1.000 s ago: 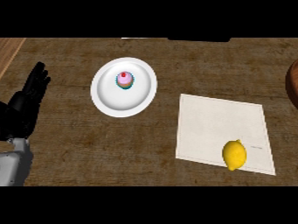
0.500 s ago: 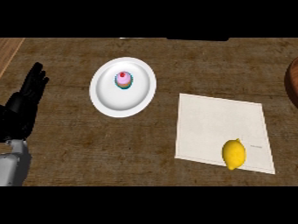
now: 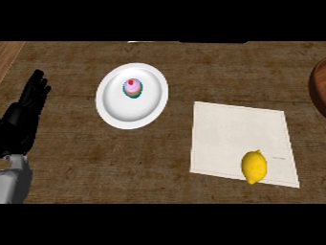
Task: Pick the tomato from the placemat and place it in the bowl
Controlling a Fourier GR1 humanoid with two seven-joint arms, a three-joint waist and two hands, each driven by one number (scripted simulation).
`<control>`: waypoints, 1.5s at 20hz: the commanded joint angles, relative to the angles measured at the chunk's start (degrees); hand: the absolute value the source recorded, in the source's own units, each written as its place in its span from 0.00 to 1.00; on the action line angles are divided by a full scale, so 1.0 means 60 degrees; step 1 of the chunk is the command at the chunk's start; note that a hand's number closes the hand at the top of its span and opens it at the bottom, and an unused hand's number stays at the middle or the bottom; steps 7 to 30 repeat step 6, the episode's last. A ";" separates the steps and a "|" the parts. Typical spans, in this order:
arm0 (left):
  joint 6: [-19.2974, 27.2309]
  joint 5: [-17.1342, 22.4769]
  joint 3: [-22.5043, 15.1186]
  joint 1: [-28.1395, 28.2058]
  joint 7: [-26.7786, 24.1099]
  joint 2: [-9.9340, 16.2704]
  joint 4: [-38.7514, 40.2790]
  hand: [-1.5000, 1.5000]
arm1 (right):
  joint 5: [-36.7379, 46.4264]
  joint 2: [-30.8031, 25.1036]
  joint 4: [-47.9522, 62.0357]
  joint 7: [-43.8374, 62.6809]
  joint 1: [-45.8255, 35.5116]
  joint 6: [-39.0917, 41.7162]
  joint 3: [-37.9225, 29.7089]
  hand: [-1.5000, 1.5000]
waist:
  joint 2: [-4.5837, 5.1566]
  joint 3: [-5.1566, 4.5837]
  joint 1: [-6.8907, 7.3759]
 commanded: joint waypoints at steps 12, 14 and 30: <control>-0.0052 0.0003 0.0013 0.0254 -0.0209 -0.0013 -0.0009 0.50 | -0.0847 -0.0386 -0.0148 -0.0304 0.0242 0.2531 -0.0689 0.00 | -0.0057 0.0033 -0.0050; -0.0052 0.0003 0.0013 0.0254 -0.0209 -0.0013 -0.0009 0.50 | -0.0847 -0.0386 -0.0148 -0.0304 0.0242 0.2531 -0.0689 0.00 | -0.0057 0.0033 -0.0050; -0.0052 0.0003 0.0013 0.0254 -0.0209 -0.0013 -0.0009 0.50 | -0.0847 -0.0386 -0.0148 -0.0304 0.0242 0.2531 -0.0689 0.00 | -0.0057 0.0033 -0.0050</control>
